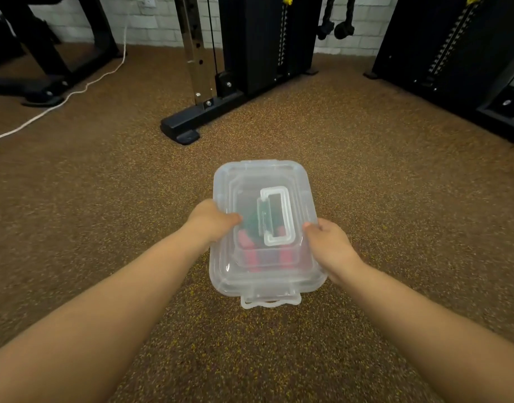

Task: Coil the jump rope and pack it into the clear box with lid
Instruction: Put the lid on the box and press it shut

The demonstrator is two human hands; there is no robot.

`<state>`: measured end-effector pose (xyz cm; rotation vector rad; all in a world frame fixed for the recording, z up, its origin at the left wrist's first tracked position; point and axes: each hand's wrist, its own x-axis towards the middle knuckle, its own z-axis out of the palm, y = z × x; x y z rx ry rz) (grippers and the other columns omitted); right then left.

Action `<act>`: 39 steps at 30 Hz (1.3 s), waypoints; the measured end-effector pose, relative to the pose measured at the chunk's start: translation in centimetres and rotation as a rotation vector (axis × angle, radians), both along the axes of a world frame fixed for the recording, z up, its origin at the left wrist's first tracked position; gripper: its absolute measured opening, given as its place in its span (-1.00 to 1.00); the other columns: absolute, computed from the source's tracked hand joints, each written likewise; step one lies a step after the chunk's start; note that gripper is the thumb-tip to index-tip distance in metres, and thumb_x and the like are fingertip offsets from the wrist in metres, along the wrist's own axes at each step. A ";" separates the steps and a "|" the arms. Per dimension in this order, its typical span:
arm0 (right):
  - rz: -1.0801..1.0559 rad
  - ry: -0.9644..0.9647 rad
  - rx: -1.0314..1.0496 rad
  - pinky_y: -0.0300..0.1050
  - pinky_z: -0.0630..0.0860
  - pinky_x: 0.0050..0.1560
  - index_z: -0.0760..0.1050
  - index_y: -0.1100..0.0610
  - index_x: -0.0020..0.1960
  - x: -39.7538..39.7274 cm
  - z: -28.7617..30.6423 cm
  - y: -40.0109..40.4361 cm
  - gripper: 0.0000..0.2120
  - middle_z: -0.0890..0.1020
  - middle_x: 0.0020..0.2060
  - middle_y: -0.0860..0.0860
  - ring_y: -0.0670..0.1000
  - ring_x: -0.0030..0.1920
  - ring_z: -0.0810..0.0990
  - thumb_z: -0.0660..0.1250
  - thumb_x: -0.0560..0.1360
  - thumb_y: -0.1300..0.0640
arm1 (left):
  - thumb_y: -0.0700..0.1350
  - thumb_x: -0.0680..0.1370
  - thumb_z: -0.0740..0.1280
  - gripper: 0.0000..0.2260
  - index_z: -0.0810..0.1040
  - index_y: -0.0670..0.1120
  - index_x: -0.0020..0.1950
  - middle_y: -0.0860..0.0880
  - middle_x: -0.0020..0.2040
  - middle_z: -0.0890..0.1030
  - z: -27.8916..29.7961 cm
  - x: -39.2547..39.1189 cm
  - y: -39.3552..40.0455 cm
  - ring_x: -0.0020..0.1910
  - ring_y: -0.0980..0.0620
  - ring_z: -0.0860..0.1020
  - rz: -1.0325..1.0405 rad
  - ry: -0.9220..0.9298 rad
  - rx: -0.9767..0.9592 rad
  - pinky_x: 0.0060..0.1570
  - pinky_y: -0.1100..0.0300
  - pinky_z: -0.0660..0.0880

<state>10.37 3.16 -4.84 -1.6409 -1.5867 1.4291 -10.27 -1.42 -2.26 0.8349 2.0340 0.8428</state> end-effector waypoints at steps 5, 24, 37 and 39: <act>-0.011 -0.023 -0.041 0.24 0.55 0.09 0.54 0.14 0.08 0.3 -0.9 0.0 -0.72 0.66 0.02 0.14 0.20 0.04 0.64 0.09 0.57 0.07 | -0.07 0.43 0.40 -0.73 0.55 -0.14 0.08 -0.11 -0.02 0.61 -0.5 -0.1 0.2 -0.09 -0.10 0.60 -0.050 0.105 -0.115 -0.15 0.12 0.53; 0.080 -0.085 0.048 0.11 0.58 0.07 0.60 0.03 0.02 -0.7 -0.3 3.0 -0.77 0.68 -0.08 0.02 0.09 -0.07 0.66 0.18 0.55 0.04 | 0.19 0.45 0.34 -0.48 0.49 -0.15 0.25 -0.17 0.06 0.63 -1.4 -1.5 2.1 -0.08 -0.21 0.63 -0.075 0.106 -0.209 -0.04 -0.12 0.60; 0.059 -0.083 -0.020 0.11 0.57 0.11 0.55 0.05 0.14 1.7 -0.4 0.7 -0.75 0.67 -0.02 -0.01 0.05 -0.04 0.66 0.20 0.57 -0.02 | 0.16 0.50 0.31 -0.55 0.47 -0.09 0.28 -0.13 0.12 0.60 -1.4 -0.1 0.7 0.00 -0.15 0.59 -0.196 0.166 -0.164 -0.06 -0.01 0.58; 0.045 -0.070 -0.021 0.12 0.55 0.14 0.52 0.04 0.19 1.8 -0.5 0.2 -0.73 0.66 0.03 -0.01 0.05 0.01 0.64 0.20 0.58 -0.02 | 0.19 0.48 0.31 -0.52 0.46 -0.06 0.29 -0.11 0.15 0.60 -1.8 -0.2 0.4 0.06 -0.15 0.59 -0.199 0.156 -0.120 0.05 -0.06 0.56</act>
